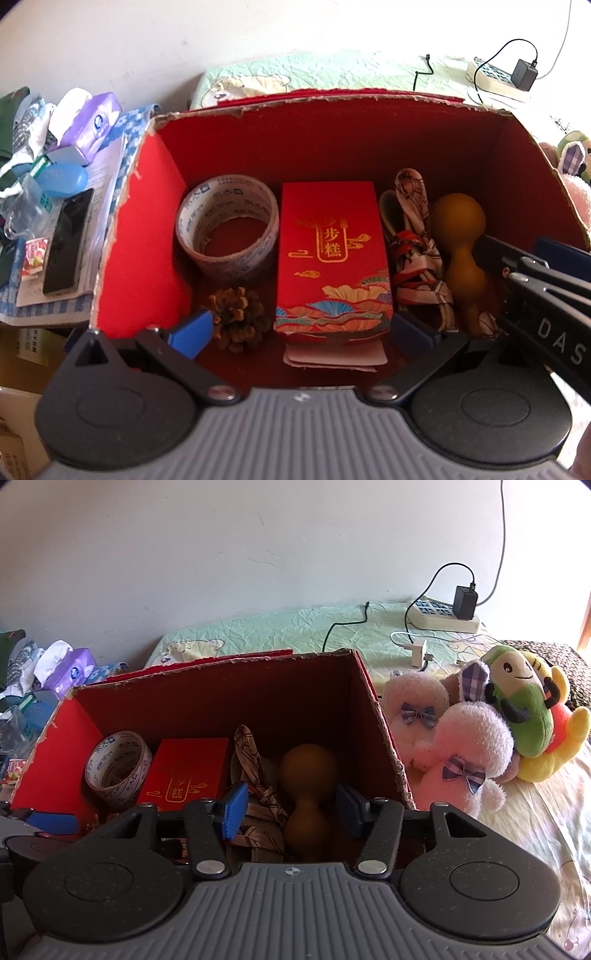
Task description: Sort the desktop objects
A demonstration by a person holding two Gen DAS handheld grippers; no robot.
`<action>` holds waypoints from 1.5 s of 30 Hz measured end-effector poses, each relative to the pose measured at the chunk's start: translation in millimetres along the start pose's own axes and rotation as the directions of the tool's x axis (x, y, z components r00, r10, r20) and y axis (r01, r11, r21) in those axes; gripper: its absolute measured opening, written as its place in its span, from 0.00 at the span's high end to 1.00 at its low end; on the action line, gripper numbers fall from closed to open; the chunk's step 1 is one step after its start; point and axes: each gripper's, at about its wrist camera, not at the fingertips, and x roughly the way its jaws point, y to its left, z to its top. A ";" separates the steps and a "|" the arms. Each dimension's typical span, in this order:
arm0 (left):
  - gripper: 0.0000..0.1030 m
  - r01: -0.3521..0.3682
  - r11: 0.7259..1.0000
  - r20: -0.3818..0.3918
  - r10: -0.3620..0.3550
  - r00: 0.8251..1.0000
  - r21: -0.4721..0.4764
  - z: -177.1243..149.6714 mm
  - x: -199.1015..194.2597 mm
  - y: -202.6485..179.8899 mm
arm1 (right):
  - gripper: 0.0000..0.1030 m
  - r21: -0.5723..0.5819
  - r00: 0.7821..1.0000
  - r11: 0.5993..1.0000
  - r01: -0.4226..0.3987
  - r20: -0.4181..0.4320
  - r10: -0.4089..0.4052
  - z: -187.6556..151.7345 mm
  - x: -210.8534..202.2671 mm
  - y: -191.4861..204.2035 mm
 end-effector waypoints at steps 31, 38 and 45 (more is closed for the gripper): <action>0.01 0.021 0.999 -0.084 -0.018 0.996 0.039 19.7 25.4 -2.7 | 0.42 0.057 0.996 0.997 -0.046 -0.078 0.051 17.9 24.1 4.9; 0.01 0.021 0.998 -0.061 -0.017 0.998 0.054 18.3 23.4 -4.7 | 0.47 0.113 0.993 0.992 -0.058 -0.093 0.069 11.7 29.2 -0.2; 0.02 0.005 0.998 -0.052 -0.002 0.999 0.061 19.1 24.1 -7.8 | 0.49 0.093 0.995 0.994 -0.065 -0.065 0.071 11.2 29.6 -1.2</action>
